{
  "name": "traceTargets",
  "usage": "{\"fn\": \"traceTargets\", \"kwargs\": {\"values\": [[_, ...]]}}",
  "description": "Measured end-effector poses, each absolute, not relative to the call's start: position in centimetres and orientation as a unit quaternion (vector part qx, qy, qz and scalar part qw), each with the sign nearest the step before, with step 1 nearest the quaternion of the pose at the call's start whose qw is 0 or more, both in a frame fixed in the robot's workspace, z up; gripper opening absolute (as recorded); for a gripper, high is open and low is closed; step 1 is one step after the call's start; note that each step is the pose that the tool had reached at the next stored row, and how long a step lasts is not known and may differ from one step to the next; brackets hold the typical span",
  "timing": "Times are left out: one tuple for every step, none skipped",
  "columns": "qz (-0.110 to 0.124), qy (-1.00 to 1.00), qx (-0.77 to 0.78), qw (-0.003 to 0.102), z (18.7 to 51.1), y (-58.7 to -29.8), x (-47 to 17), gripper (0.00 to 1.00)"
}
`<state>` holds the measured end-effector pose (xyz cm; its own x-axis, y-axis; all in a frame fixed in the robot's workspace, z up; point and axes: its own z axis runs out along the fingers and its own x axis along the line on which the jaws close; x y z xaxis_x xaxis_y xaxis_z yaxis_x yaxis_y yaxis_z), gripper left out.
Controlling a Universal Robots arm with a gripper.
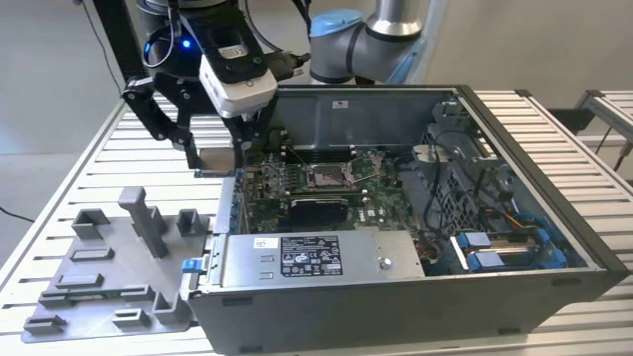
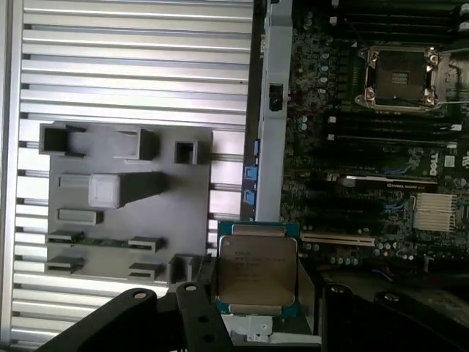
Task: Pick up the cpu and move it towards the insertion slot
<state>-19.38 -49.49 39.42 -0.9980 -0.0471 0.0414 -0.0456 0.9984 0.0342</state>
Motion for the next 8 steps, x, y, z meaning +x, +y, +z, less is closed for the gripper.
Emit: {"fn": "traceTargets", "kwargs": {"values": [[-0.017,-0.999,0.023,0.022,39.4,-49.5,-19.0,0.0],[-0.017,-0.999,0.023,0.022,39.4,-49.5,-18.6,0.0],[-0.017,-0.999,0.023,0.023,39.4,-49.5,-18.2,0.0],[-0.017,-0.999,0.023,0.023,39.4,-49.5,-17.9,0.0],[-0.017,-0.999,0.023,0.024,39.4,-49.5,-17.6,0.0],[-0.017,-0.999,0.023,0.024,39.4,-49.5,-17.3,0.0],[-0.017,-0.999,0.023,0.025,39.4,-49.5,-16.9,0.0],[-0.017,-0.999,0.023,0.025,39.4,-49.5,-16.6,0.0]]}}
